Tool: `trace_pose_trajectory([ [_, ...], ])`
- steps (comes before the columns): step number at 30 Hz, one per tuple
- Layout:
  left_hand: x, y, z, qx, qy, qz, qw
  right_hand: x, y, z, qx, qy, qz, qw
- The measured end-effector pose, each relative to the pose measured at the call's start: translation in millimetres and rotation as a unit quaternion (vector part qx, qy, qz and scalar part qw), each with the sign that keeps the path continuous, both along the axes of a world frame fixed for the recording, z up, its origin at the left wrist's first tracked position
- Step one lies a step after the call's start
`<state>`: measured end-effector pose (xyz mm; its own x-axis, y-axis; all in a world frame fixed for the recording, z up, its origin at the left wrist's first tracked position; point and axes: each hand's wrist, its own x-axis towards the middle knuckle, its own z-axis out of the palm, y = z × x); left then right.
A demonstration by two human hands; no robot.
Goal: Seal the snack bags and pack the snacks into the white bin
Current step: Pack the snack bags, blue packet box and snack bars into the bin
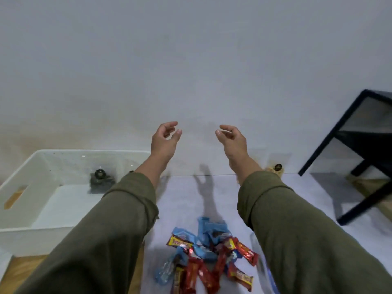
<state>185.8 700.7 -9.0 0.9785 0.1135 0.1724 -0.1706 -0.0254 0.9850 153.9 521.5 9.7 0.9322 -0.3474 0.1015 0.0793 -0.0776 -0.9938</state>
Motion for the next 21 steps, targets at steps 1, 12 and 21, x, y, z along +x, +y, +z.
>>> trace_pose_trajectory([
  [1, -6.2, -19.6, -0.1, -0.004, 0.001, -0.006, 1.0, -6.1, -18.4, -0.3, -0.002, -0.001, -0.004, 1.0],
  [12, -35.6, -168.9, -7.5, 0.01, 0.032, -0.094, 0.995, -48.2, -159.6, -12.7, 0.0, 0.02, -0.068, 0.997],
  [21, -10.4, -231.7, -50.4, 0.037, 0.072, -0.119, 0.99, -35.3, -233.9, -51.0, 0.001, 0.068, -0.097, 0.993],
])
